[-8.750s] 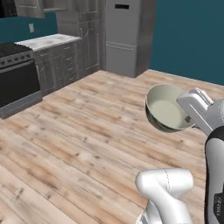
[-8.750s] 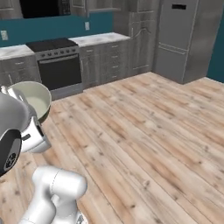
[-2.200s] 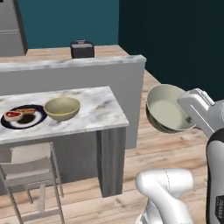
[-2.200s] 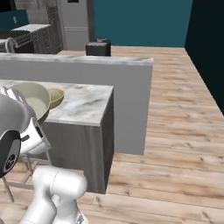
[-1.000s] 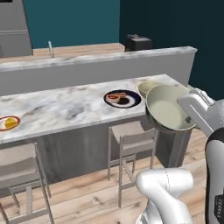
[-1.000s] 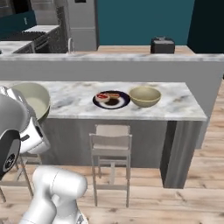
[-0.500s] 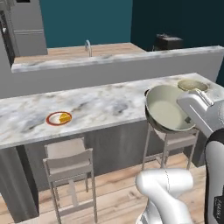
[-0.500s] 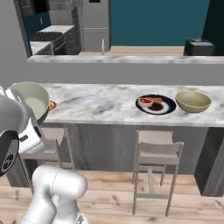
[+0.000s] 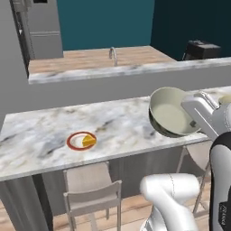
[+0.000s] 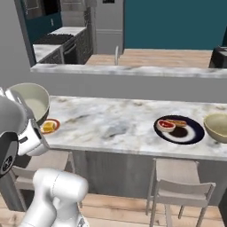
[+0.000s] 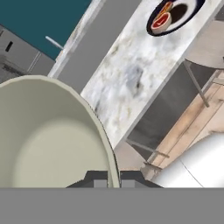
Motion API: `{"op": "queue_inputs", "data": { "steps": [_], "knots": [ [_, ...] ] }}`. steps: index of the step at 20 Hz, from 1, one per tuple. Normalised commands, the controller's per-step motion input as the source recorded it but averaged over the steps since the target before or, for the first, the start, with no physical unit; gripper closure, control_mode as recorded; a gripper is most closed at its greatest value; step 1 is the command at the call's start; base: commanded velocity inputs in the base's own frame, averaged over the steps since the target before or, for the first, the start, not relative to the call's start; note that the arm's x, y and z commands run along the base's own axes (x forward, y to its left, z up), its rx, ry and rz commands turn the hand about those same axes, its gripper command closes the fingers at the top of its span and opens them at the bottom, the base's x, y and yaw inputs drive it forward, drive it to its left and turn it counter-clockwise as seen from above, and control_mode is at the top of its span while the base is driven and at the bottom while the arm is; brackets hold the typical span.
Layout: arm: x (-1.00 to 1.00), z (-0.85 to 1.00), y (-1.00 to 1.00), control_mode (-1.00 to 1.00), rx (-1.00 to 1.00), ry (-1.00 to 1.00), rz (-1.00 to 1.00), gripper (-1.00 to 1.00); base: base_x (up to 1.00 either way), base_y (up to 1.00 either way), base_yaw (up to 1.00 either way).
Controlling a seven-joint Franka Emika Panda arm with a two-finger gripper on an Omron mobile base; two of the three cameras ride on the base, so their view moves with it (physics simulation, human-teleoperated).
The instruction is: Take the smaller bowl and place it next to the appetizer plate on the dining counter , and place the larger bowl next to the plate with cooked food.
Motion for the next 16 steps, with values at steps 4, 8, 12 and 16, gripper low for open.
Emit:
{"op": "queue_inputs", "data": {
  "steps": [4, 8, 12, 16],
  "knots": [
    [0.0, 0.0, 0.0, 1.0, 0.0, 0.0, 0.0, 1.0, 0.9, 0.04, 0.06],
    [0.0, 0.0, 0.0, 1.0, 0.0, 0.0, 0.0, 1.0, 0.62, 0.51, 0.07],
    [0.0, 0.0, 0.0, 1.0, 0.0, 0.0, 0.0, 1.0, 0.17, 0.87, 0.05],
    [0.0, 0.0, 0.0, 1.0, 0.0, 0.0, 0.0, 1.0, 0.24, 0.84, 0.03]
  ]
}}
